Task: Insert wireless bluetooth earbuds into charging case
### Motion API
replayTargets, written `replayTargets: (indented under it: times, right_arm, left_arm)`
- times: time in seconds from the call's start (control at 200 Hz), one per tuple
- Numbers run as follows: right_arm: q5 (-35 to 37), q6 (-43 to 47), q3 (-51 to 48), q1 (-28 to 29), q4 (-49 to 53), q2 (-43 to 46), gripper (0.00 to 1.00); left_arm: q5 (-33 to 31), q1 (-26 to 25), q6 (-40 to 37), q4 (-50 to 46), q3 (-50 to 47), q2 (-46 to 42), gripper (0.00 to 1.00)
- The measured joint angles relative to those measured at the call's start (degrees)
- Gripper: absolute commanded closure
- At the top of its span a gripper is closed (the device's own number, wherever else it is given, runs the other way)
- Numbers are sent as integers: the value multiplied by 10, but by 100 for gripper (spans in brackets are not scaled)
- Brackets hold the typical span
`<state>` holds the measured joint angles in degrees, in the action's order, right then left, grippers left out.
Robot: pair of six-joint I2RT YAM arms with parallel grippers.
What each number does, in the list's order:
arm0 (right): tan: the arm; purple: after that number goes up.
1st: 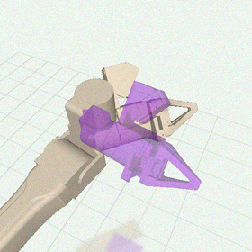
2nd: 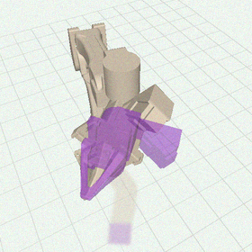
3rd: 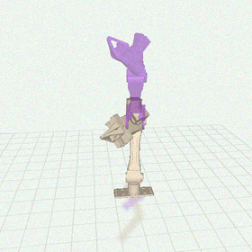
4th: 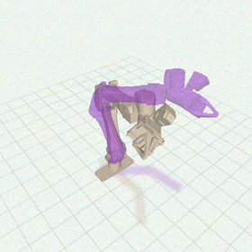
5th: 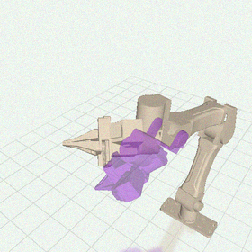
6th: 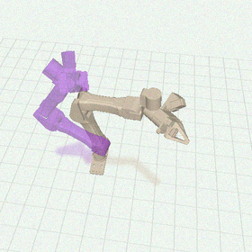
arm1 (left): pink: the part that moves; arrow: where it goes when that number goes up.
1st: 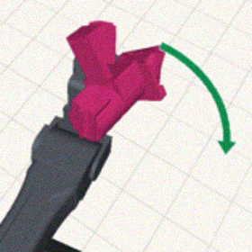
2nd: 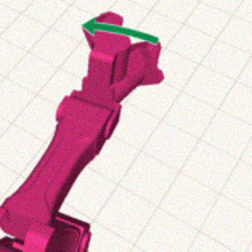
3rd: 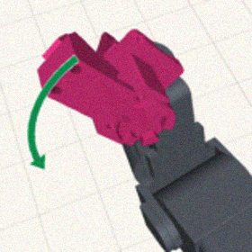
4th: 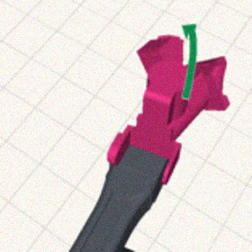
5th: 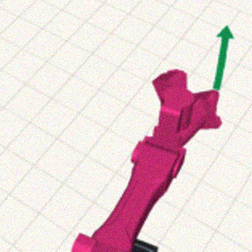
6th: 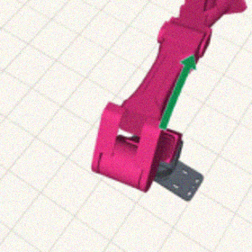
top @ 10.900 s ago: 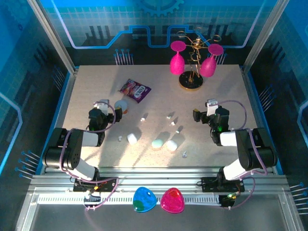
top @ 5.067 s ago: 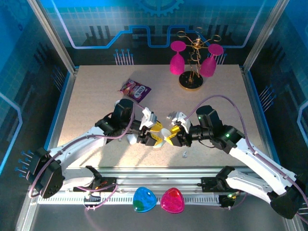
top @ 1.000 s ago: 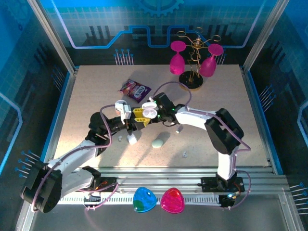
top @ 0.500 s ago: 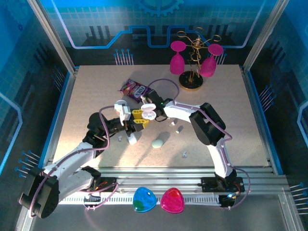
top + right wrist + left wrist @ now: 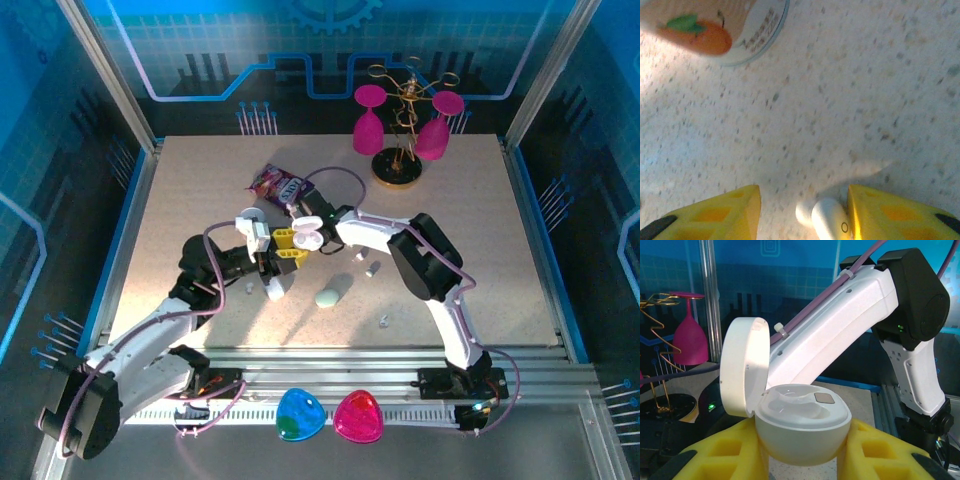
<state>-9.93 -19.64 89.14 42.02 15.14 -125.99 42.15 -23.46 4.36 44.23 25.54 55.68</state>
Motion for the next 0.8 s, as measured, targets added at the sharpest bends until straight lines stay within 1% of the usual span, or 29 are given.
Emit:
replayTargets:
  times: [0.14,0.315,0.44,0.595,0.69,0.8]
  right_arm:
    - [-9,0,-39,11,3,32,55]
    - [3,0,-37,16,11,38,56]
    - [20,0,-26,17,24,38,57]
    - [35,6,-3,18,24,31,56]
    - [35,11,12,18,24,19,54]
    - [27,17,39,18,24,-10,53]
  left_arm:
    - [0,0,0,-5,0,0,76]
    - [0,0,0,-5,0,0,76]
    - [0,0,0,-5,0,0,76]
    - [0,0,0,-5,0,0,76]
    - [0,0,0,-5,0,0,76]
    - [0,0,0,-5,0,0,76]
